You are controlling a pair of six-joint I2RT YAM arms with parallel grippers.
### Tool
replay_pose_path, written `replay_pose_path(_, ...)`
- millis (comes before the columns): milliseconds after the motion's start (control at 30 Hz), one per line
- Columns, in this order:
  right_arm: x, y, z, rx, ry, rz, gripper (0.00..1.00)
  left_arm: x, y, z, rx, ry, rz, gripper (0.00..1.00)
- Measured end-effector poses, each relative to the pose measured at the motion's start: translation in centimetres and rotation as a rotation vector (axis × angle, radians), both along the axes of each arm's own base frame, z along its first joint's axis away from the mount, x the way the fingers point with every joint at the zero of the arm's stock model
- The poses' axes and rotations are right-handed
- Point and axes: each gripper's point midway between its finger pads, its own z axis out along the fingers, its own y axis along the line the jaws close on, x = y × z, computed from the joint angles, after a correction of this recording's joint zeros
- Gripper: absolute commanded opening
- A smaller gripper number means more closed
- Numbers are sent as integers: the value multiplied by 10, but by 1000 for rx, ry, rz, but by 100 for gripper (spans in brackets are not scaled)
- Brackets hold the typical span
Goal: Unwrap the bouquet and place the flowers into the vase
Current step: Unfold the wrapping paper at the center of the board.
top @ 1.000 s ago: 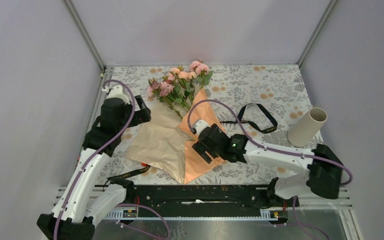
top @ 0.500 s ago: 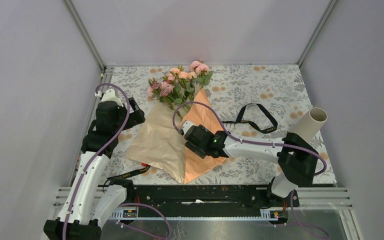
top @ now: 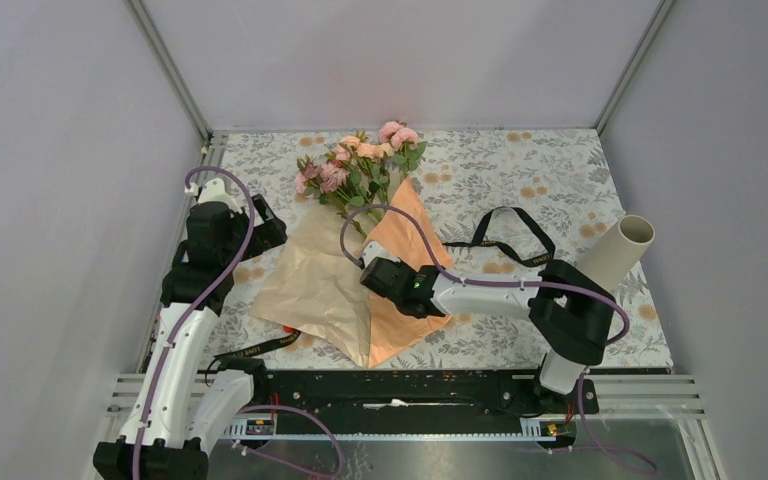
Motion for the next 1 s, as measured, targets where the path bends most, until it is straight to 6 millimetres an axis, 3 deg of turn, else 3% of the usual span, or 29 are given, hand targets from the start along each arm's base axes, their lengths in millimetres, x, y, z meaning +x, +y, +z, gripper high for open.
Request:
replay_pose_path(167, 13, -7, 19, 11, -99, -70, 0, 0, -1, 0, -7, 0, -5, 99)
replay_pose_path(367, 27, -19, 65, 144, -176, -170, 0, 2, -5, -4, -19, 15, -22, 99)
replay_pose_path(500, 49, -53, 78, 281, -146, -319, 0, 4, -11, -10, -38, 41, -47, 99)
replay_pose_path(633, 64, -94, 60, 380, -78, -492, 1, 4, -15, -14, -53, 54, -65, 99)
replay_pose_path(767, 66, -130, 30, 422, -7, -654, 12, 3, -17, -16, -63, 59, -75, 99)
replay_pose_path(833, 64, -139, 21, 431, 13, -702, 29, 3, -19, -16, -67, 58, -80, 99)
replay_pose_path(900, 63, -141, 21, 448, 22, -717, 55, 3, -20, -17, -70, 59, -85, 99)
replay_pose_path(1000, 62, -137, 38, 506, 6, -701, 73, 2, -21, -17, -74, 60, -92, 99)
